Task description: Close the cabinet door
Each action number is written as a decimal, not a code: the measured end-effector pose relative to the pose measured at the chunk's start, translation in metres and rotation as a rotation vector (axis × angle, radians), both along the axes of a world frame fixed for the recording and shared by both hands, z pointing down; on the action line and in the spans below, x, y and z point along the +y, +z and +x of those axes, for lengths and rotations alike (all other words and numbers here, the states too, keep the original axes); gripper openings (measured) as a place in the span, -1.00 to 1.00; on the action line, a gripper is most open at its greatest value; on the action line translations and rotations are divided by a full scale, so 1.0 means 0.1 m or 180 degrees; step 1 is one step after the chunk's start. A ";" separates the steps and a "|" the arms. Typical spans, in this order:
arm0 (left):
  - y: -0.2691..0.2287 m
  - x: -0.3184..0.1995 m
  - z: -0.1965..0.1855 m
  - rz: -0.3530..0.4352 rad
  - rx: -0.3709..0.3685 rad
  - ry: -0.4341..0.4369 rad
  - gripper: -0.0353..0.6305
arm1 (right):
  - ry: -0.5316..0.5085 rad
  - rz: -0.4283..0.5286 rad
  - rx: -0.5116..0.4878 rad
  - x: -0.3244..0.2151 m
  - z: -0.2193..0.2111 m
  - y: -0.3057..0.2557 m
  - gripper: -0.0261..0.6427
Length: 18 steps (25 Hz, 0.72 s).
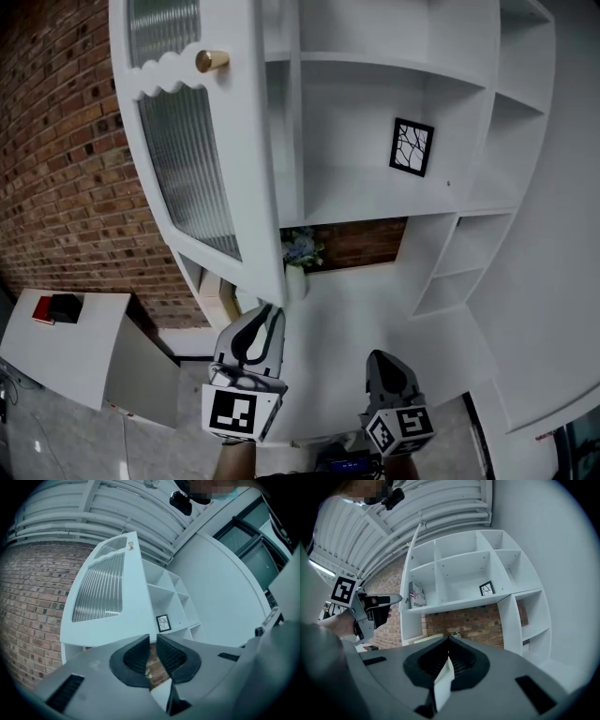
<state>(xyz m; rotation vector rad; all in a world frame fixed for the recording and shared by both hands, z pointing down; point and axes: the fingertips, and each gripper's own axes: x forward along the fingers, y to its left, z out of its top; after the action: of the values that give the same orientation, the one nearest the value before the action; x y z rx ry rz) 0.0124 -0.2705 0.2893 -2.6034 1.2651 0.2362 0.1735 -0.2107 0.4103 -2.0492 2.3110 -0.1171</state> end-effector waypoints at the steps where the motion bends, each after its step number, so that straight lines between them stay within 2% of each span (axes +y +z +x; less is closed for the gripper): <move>1: -0.02 -0.02 0.03 0.0022 0.0014 0.0006 -0.80 | -0.0018 0.0018 0.0000 -0.02 -0.01 -0.02 -0.92; 18: -0.05 -0.74 0.24 -0.0078 0.0226 -0.0014 -0.82 | -0.0084 0.0004 0.0002 -0.49 0.23 -0.04 -0.92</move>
<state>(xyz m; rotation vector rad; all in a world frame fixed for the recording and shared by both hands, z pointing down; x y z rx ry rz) 0.0368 -0.3449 0.2847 -2.6343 1.3049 0.3168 0.1965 -0.2601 0.4065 -2.0189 2.3382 -0.1162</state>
